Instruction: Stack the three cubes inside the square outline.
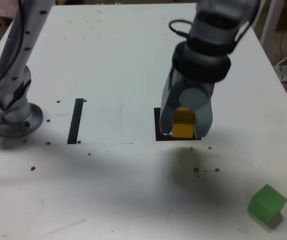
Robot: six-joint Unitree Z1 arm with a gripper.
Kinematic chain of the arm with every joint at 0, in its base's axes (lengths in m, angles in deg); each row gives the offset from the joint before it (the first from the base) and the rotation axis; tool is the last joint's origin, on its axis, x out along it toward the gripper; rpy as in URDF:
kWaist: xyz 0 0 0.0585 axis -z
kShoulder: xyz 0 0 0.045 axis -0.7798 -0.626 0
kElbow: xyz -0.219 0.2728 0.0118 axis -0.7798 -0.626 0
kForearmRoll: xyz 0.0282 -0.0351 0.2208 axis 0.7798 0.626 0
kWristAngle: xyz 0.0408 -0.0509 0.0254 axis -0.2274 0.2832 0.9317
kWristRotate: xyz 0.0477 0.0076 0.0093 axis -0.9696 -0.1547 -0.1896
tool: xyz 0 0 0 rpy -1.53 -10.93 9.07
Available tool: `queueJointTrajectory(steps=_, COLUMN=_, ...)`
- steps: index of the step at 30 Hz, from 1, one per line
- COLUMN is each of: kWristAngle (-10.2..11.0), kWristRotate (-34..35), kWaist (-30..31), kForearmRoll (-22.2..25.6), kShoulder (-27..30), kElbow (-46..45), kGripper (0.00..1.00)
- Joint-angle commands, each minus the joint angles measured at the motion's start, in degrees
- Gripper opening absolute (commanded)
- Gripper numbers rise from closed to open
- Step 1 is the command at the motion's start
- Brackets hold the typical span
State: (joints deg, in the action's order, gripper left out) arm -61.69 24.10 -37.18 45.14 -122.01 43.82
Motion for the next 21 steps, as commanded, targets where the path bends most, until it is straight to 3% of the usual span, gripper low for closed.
queueJointTrajectory(steps=1, kWristAngle=0.59, kWristRotate=0.22, kWaist=-0.71, kForearmRoll=0.84, kShoulder=2.39, kElbow=-1.40, kGripper=0.28)
queueJointTrajectory(steps=10, kWristAngle=1.36, kWristRotate=-1.96, kWaist=-5.54, kForearmRoll=1.47, kShoulder=6.74, kElbow=-5.44, kGripper=0.28)
queueJointTrajectory(steps=21, kWristAngle=0.97, kWristRotate=-7.02, kWaist=-10.42, kForearmRoll=1.11, kShoulder=5.97, kElbow=-5.76, kGripper=0.28)
